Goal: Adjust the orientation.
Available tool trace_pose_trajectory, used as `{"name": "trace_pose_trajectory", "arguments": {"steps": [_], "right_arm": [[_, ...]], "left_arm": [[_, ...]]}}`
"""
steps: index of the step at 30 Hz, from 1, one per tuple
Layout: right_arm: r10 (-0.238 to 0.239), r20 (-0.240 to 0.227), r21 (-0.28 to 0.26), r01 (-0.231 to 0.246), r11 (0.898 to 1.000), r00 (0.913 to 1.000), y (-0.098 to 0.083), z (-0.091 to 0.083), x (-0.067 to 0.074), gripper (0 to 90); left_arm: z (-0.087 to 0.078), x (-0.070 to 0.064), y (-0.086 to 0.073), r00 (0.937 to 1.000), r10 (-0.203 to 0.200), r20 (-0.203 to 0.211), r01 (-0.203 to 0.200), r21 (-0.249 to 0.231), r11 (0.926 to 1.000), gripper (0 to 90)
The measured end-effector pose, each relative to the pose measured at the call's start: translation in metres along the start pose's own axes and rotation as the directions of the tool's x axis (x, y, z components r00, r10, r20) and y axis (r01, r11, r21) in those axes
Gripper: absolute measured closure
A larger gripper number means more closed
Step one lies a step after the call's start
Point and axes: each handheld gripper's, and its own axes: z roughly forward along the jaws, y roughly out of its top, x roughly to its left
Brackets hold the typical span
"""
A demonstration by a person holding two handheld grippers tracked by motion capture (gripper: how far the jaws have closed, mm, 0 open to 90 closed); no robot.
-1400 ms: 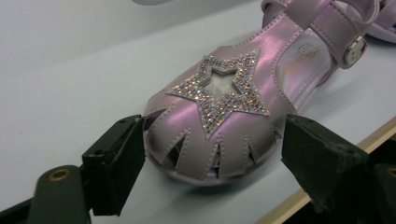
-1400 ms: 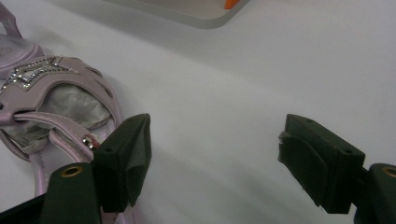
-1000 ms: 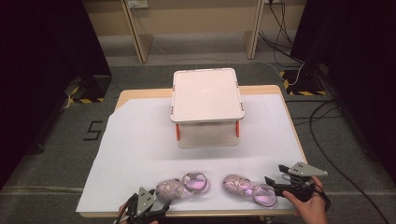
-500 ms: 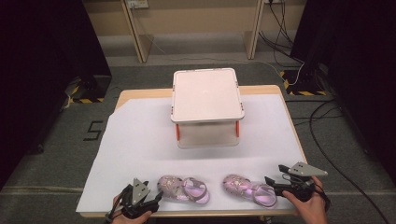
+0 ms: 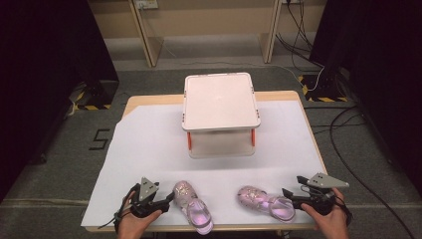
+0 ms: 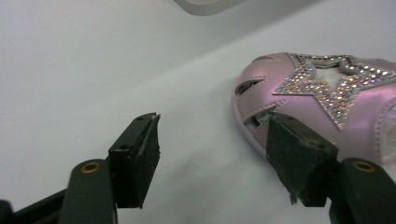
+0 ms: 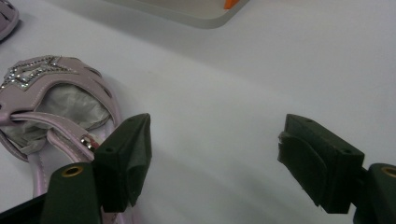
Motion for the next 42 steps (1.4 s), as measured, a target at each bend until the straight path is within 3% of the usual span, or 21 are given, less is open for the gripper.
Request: {"name": "trace_pose_trajectory", "arguments": {"steps": [2, 5, 8, 9, 12, 15, 17, 21, 24, 28, 34, 36, 40, 42], "right_arm": [[-0.002, 0.001, -0.001, 0.002, 1.0, 1.0, 0.0, 0.0, 0.0, 25.4], [0.002, 0.001, -0.003, -0.002, 1.0, 1.0, 0.0, 0.0, 0.0, 25.4], [-0.004, 0.002, -0.006, 0.004, 1.0, 1.0, 0.0, 0.0, 0.0, 25.4], [-0.004, 0.002, -0.006, 0.004, 1.0, 1.0, 0.0, 0.0, 0.0, 25.4], [-0.002, 0.003, -0.006, 0.002, 1.0, 1.0, 0.0, -0.001, 0.0, 25.4], [-0.001, 0.002, -0.006, 0.001, 1.0, 1.0, 0.0, -0.001, 0.0, 25.4], [-0.001, 0.005, -0.007, 0.001, 1.0, 1.0, 0.0, -0.001, 0.0, 25.4], [-0.001, 0.002, -0.007, 0.002, 1.0, 1.0, 0.0, -0.001, -0.001, 25.4], [-0.001, 0.004, -0.008, 0.001, 1.0, 1.0, 0.0, -0.001, 0.0, 25.4], [0.003, 0.002, -0.004, -0.003, 1.0, 1.0, 0.0, -0.001, 0.0, 25.4], [0.006, 0.002, -0.003, -0.006, 1.0, 1.0, 0.0, -0.001, 0.0, 25.4], [0.005, 0.002, -0.004, -0.005, 1.0, 1.0, 0.0, -0.001, 0.0, 25.4], [0.003, 0.003, -0.004, -0.003, 1.0, 1.0, 0.0, -0.001, 0.0, 25.4], [0.005, 0.003, -0.009, -0.005, 1.0, 1.0, 0.0, -0.002, -0.001, 25.4]], "left_arm": [[-0.006, -0.001, -0.002, 0.999, -0.027, 0.034, 0.028, -0.013, 0.9995, 31.5], [-0.016, -0.009, -0.005, 0.998, -0.028, 0.056, 0.03, -0.029, 0.9991, 30.4], [-0.024, -0.027, -0.007, 0.9961, -0.004, 0.088, 0.008, -0.047, 0.9989, 30.3], [-0.024, -0.027, -0.007, 0.9961, -0.004, 0.088, 0.008, -0.047, 0.9989, 30.5], [-0.017, -0.038, -0.007, 0.995, 0.033, 0.094, -0.032, -0.016, 0.9994, 32.6], [-0.013, -0.036, -0.006, 0.9951, 0.048, 0.087, -0.047, -0.016, 0.9988, 38.4], [-0.011, -0.032, -0.006, 0.993, 0.043, 0.111, -0.041, -0.017, 0.999, 42.2], [-0.011, -0.029, -0.006, 0.9932, 0.06, 0.1, -0.058, -0.023, 0.9981, 45.1], [-0.01, -0.027, -0.006, 0.9933, 0.052, 0.103, -0.05, -0.025, 0.9984, 45.3], [-0.011, -0.028, -0.004, 0.9916, 0.075, 0.106, -0.073, -0.024, 0.997, 43.2], [-0.019, -0.02, -0.005, 0.9904, 0.012, 0.138, -0.006, -0.048, 0.9988, 39.3], [-0.023, -0.02, -0.004, 0.9897, 0.012, 0.142, -0.004, -0.061, 0.9981, 38.6], [-0.029, -0.022, -0.001, 0.9865, 0.002, 0.164, 0.011, -0.077, 0.997, 35.9], [-0.035, -0.023, 0.002, 0.9812, -0.024, 0.191, 0.043, -0.093, 0.9947, 34.2]]}}
